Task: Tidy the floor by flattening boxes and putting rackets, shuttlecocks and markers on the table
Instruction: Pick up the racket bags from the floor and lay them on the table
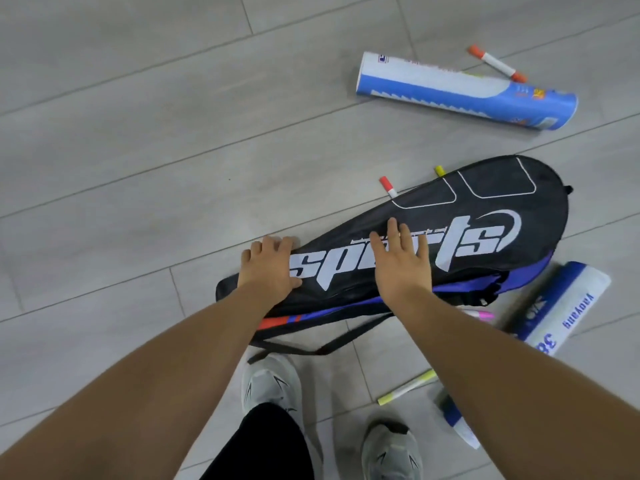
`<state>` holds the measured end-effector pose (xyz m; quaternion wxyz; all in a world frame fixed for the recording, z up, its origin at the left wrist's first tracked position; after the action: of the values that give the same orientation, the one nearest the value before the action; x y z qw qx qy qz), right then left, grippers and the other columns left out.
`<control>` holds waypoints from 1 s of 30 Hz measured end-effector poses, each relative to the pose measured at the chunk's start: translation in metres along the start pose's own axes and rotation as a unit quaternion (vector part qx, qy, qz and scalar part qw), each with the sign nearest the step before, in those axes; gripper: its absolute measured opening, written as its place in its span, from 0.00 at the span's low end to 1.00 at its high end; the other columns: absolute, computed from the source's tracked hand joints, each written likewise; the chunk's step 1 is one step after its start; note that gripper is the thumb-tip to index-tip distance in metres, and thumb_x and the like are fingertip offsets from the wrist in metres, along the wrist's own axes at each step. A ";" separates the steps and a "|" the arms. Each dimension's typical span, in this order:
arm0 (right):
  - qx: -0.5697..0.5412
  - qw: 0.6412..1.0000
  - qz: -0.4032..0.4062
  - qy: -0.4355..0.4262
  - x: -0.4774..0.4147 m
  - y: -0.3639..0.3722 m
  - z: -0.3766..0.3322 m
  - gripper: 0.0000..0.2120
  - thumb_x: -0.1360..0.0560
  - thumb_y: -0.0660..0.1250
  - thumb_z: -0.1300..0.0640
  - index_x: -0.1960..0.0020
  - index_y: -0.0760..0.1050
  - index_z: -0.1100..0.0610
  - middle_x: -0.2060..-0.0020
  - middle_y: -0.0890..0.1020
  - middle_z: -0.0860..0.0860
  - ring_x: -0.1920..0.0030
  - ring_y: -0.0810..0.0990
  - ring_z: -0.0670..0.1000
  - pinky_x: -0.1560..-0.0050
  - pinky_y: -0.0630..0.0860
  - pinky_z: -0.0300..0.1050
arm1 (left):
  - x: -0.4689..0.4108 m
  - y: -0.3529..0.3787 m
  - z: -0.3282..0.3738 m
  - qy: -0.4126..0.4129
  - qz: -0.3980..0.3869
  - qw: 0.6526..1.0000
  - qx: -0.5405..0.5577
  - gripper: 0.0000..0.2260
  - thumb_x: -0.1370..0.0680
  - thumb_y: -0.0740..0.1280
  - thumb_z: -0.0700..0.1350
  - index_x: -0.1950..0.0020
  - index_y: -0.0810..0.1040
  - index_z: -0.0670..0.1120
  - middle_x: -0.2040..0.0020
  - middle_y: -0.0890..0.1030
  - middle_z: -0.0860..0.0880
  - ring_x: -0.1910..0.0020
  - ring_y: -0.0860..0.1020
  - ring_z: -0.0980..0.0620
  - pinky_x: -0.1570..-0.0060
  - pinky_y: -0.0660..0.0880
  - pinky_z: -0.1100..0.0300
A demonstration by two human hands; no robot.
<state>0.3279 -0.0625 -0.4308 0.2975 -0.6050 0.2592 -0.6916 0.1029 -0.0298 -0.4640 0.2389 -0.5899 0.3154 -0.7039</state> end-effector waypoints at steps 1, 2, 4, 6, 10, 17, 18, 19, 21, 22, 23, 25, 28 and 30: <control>-0.018 1.000 -0.004 0.005 0.002 0.002 -0.001 0.41 0.25 0.62 0.64 0.20 0.41 0.52 0.22 0.37 0.59 0.22 0.42 0.60 0.24 0.48 0.63 | 0.000 0.005 0.003 -0.005 -0.020 1.000 -0.007 0.33 0.26 0.71 0.59 0.25 0.62 0.58 0.30 0.67 0.47 0.33 0.66 0.42 0.32 0.64 0.47; -0.033 0.999 -0.006 0.010 0.004 0.003 -0.002 0.41 0.25 0.62 0.65 0.20 0.41 0.52 0.22 0.36 0.59 0.22 0.42 0.60 0.24 0.50 0.62 | 0.000 0.008 0.005 -0.015 -0.032 0.999 -0.001 0.31 0.25 0.71 0.57 0.25 0.64 0.59 0.30 0.67 0.47 0.33 0.66 0.43 0.33 0.64 0.48; -0.049 0.999 -0.003 0.012 0.007 0.003 -0.003 0.42 0.26 0.63 0.65 0.21 0.42 0.52 0.23 0.36 0.59 0.22 0.43 0.61 0.24 0.51 0.61 | 0.004 0.011 0.008 -0.038 -0.035 0.998 0.035 0.27 0.24 0.70 0.52 0.27 0.67 0.59 0.33 0.69 0.48 0.35 0.67 0.43 0.35 0.66 0.49; -0.051 0.999 -0.001 0.010 0.011 0.002 -0.002 0.42 0.26 0.64 0.64 0.21 0.43 0.52 0.23 0.36 0.59 0.22 0.43 0.61 0.24 0.51 0.61 | 0.010 0.010 0.013 -0.041 -0.039 0.996 0.067 0.24 0.23 0.67 0.47 0.28 0.68 0.60 0.36 0.74 0.49 0.37 0.71 0.45 0.37 0.67 0.49; -0.054 0.998 0.007 0.012 0.030 -0.014 0.007 0.40 0.26 0.64 0.63 0.21 0.46 0.52 0.22 0.40 0.60 0.22 0.45 0.61 0.25 0.50 0.61 | 0.026 -0.008 0.022 -0.049 -0.044 0.995 0.076 0.18 0.21 0.63 0.45 0.31 0.69 0.55 0.46 0.81 0.49 0.44 0.78 0.45 0.39 0.66 0.48; -0.090 0.993 0.077 -0.001 0.095 -0.093 0.028 0.39 0.30 0.67 0.64 0.23 0.54 0.52 0.23 0.52 0.59 0.24 0.54 0.61 0.25 0.52 0.60 | 0.075 -0.119 0.063 0.006 0.015 1.000 0.012 0.07 0.19 0.63 0.46 0.42 0.75 0.53 0.51 0.76 0.52 0.48 0.78 0.48 0.43 0.62 0.51; -0.096 0.992 0.084 0.002 0.104 -0.109 0.032 0.39 0.29 0.67 0.64 0.23 0.54 0.52 0.23 0.52 0.59 0.24 0.53 0.61 0.25 0.52 0.60 | 0.084 -0.142 0.073 0.022 0.033 0.999 -0.008 0.06 0.19 0.62 0.45 0.44 0.75 0.53 0.53 0.74 0.53 0.49 0.77 0.48 0.44 0.62 0.51; -0.103 0.990 0.091 0.005 0.112 -0.126 0.038 0.38 0.29 0.66 0.64 0.23 0.54 0.52 0.23 0.52 0.59 0.24 0.53 0.61 0.25 0.51 0.61 | 0.094 -0.165 0.083 0.038 0.053 0.997 -0.029 0.06 0.20 0.62 0.44 0.46 0.75 0.53 0.54 0.72 0.54 0.51 0.77 0.48 0.46 0.61 0.52; -0.119 0.986 0.117 0.012 0.130 -0.164 0.052 0.35 0.28 0.64 0.65 0.24 0.55 0.53 0.22 0.51 0.59 0.23 0.51 0.61 0.24 0.50 0.61 | 0.115 -0.211 0.103 0.066 0.094 0.990 -0.077 0.07 0.22 0.64 0.42 0.47 0.76 0.53 0.54 0.73 0.53 0.52 0.76 0.49 0.50 0.60 0.52; -0.128 0.982 0.138 0.016 0.140 -0.185 0.061 0.34 0.27 0.63 0.65 0.25 0.57 0.54 0.23 0.52 0.59 0.23 0.51 0.60 0.24 0.50 0.61 | 0.125 -0.232 0.113 0.082 0.115 0.985 -0.101 0.09 0.24 0.65 0.40 0.48 0.76 0.53 0.54 0.74 0.53 0.53 0.76 0.48 0.52 0.59 0.52; -0.137 0.977 0.165 0.020 0.150 -0.206 0.071 0.32 0.27 0.63 0.65 0.26 0.59 0.54 0.23 0.55 0.59 0.23 0.53 0.60 0.24 0.50 0.61 | 0.136 -0.254 0.123 0.100 0.134 0.978 -0.121 0.11 0.25 0.66 0.39 0.48 0.77 0.53 0.54 0.75 0.53 0.54 0.76 0.48 0.52 0.60 0.52; -0.151 0.964 0.216 0.026 0.172 -0.250 0.093 0.29 0.27 0.66 0.62 0.29 0.62 0.53 0.26 0.62 0.57 0.25 0.58 0.60 0.25 0.54 0.62 | 0.160 -0.295 0.144 0.141 0.148 0.968 -0.146 0.14 0.27 0.65 0.37 0.45 0.77 0.52 0.52 0.75 0.52 0.53 0.76 0.47 0.51 0.62 0.52; -0.159 0.964 0.215 0.000 0.204 -0.306 0.120 0.27 0.25 0.67 0.56 0.29 0.62 0.52 0.29 0.67 0.53 0.26 0.61 0.58 0.25 0.53 0.61 | 0.197 -0.355 0.175 0.193 0.142 0.957 -0.164 0.16 0.26 0.65 0.38 0.40 0.75 0.52 0.48 0.76 0.50 0.49 0.75 0.46 0.47 0.65 0.52; -0.158 0.969 0.186 -0.024 0.231 -0.339 0.135 0.26 0.25 0.66 0.55 0.29 0.64 0.51 0.31 0.70 0.51 0.28 0.63 0.56 0.24 0.51 0.60 | 0.231 -0.400 0.193 0.225 0.162 0.948 -0.154 0.15 0.27 0.65 0.38 0.42 0.77 0.50 0.49 0.77 0.49 0.49 0.76 0.45 0.48 0.66 0.52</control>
<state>0.4075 0.0034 -0.0119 0.3274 -0.6020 0.4660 -0.5598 0.2623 0.0497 0.0036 0.1787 -0.3867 0.5569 -0.7130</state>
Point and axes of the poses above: each hand's wrist, its own x-axis away from the middle knuckle, its own y-axis out of the palm, z = x × y, the point moved 8 cm from there along -x, towards the middle knuckle
